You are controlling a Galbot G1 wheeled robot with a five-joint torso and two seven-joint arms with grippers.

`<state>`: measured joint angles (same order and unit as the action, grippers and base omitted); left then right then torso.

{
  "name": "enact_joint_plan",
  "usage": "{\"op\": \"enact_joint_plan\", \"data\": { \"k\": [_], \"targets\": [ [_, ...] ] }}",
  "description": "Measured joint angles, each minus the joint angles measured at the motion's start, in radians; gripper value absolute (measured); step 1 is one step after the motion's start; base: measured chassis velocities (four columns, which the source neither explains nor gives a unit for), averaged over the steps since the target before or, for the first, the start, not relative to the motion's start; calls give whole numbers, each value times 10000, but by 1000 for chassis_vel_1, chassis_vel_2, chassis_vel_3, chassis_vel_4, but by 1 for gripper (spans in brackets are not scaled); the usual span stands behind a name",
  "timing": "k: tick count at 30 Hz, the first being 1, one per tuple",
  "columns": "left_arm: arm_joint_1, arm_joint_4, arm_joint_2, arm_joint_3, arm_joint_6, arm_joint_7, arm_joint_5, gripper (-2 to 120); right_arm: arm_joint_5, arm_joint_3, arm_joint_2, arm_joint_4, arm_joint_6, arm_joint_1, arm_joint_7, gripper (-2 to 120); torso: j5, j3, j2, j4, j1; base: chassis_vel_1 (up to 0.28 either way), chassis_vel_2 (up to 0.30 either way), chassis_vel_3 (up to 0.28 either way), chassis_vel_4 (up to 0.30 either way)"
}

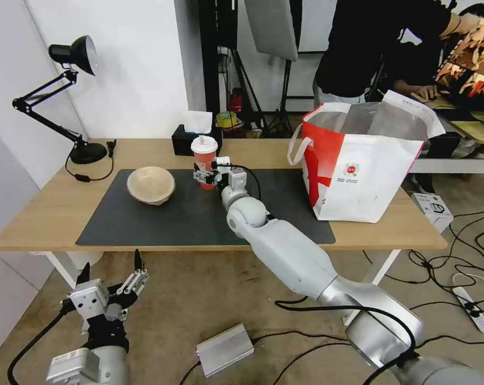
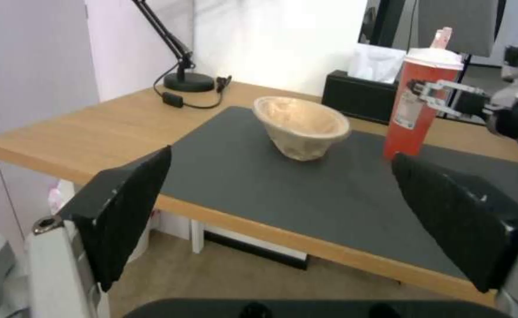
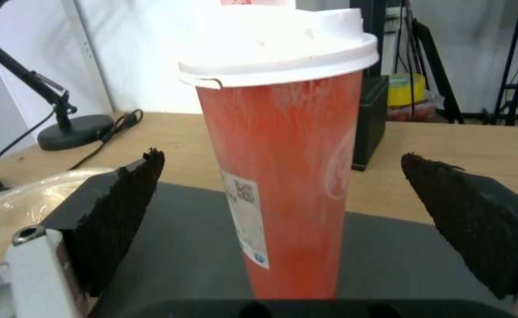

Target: Pick up the trash from the table and place it into the takeout bag.

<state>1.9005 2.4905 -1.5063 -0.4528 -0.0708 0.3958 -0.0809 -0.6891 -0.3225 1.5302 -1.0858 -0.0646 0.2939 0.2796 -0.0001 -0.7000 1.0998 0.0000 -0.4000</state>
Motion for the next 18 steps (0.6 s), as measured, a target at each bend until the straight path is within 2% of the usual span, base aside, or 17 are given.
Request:
{"op": "enact_joint_plan", "data": {
  "k": [8,18],
  "targets": [
    [24,4,39,-41,0,-4,18,100,86,122,378,638,122,-221,-168,100,0,0,1,1,0,0,0,0,0],
    [15,7,95,-26,0,-6,-15,100,98,175,416,1237,251,-405,-477,100,0,0,1,0,0,0,0,0,0]
  ]
}}
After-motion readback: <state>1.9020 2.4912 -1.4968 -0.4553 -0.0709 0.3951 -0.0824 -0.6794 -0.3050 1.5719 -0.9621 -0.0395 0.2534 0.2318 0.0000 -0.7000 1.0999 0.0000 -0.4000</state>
